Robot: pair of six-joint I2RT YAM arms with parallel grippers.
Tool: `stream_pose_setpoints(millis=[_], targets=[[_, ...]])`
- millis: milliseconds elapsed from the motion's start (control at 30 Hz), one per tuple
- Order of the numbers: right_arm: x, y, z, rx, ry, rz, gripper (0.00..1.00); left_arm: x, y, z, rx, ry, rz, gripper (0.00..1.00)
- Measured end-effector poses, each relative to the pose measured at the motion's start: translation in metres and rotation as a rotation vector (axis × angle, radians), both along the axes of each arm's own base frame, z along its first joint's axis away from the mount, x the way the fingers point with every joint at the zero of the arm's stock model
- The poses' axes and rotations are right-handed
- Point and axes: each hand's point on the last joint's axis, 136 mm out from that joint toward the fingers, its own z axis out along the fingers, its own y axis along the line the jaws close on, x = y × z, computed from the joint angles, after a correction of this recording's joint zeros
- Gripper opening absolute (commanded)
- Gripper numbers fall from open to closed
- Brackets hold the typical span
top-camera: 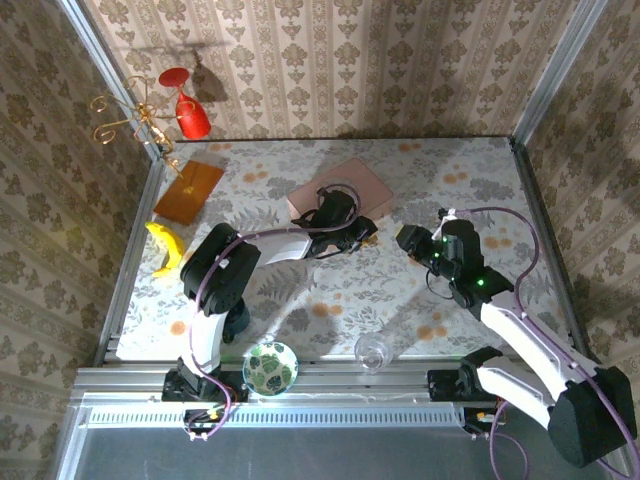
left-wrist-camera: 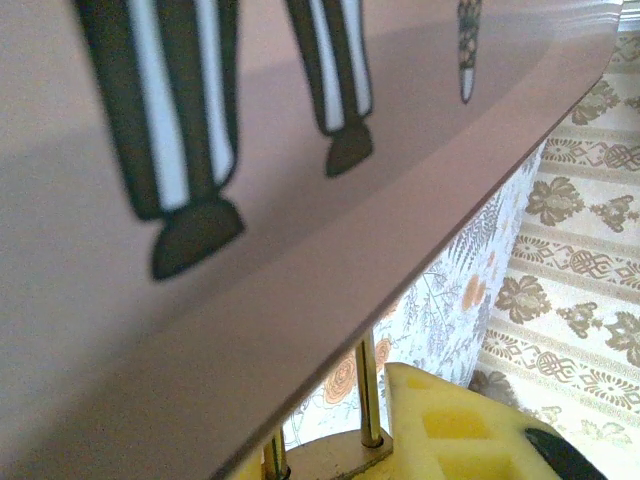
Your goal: Unlock the padlock with the key
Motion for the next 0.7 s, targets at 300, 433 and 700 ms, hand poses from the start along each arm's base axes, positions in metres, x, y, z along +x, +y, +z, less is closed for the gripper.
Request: stream_pose_setpoints(millis=[300,433,700], targets=[[-0.01,-0.002,-0.036,-0.24,0.067,0.096,0.36,-0.006,-0.001,-0.001,0.015,0.005,-0.048,0.17],[-0.009,-0.001,-0.044,-0.249,0.089,0.1,0.35,-0.006,-0.001,-0.002,0.011,0.001,-0.049,0.29],[-0.008,0.0,-0.045,-0.251,0.092,0.101,0.35,-0.012,-0.009,0.001,-0.019,-0.01,-0.093,0.34]])
